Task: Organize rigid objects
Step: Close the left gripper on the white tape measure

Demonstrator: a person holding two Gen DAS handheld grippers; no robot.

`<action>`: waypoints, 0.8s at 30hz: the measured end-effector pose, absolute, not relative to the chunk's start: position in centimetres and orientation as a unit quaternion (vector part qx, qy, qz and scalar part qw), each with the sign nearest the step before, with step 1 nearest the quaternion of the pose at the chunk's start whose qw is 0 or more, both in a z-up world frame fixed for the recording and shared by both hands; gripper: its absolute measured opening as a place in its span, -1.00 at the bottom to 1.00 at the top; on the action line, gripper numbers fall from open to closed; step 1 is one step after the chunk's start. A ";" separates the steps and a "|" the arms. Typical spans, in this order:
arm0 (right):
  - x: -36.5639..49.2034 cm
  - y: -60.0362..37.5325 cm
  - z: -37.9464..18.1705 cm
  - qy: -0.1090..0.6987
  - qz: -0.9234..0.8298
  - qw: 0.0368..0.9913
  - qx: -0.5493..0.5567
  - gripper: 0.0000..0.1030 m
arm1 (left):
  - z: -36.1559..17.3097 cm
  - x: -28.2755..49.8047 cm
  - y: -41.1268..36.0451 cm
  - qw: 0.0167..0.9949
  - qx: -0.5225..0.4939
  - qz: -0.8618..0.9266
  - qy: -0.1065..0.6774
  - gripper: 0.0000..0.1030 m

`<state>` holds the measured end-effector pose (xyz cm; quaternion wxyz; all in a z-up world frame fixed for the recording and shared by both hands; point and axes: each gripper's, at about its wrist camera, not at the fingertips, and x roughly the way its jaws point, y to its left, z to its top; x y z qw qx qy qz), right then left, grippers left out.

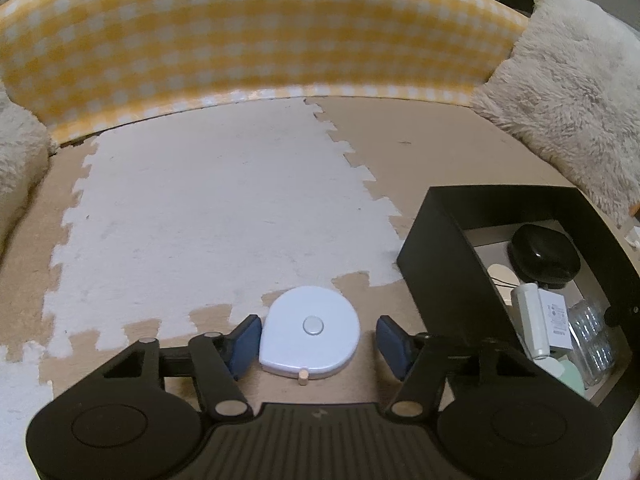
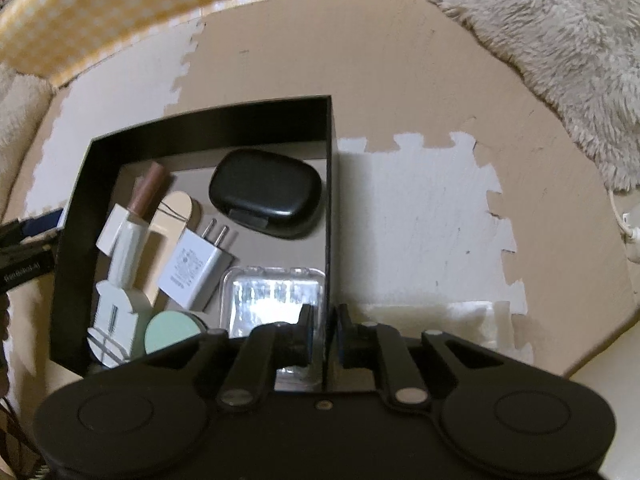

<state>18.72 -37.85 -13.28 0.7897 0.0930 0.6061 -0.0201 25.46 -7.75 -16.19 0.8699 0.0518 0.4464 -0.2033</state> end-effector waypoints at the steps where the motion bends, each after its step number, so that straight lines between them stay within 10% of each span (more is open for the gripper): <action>1: 18.7 -37.8 -13.3 0.606 -0.020 0.790 0.090 -0.77 | -16.2 25.5 -7.7 0.870 0.052 -0.203 0.447 0.16; 24: 18.8 -37.5 -13.2 0.599 -0.027 0.797 0.070 -0.91 | -15.4 25.3 -8.2 0.874 0.076 -0.200 0.436 0.05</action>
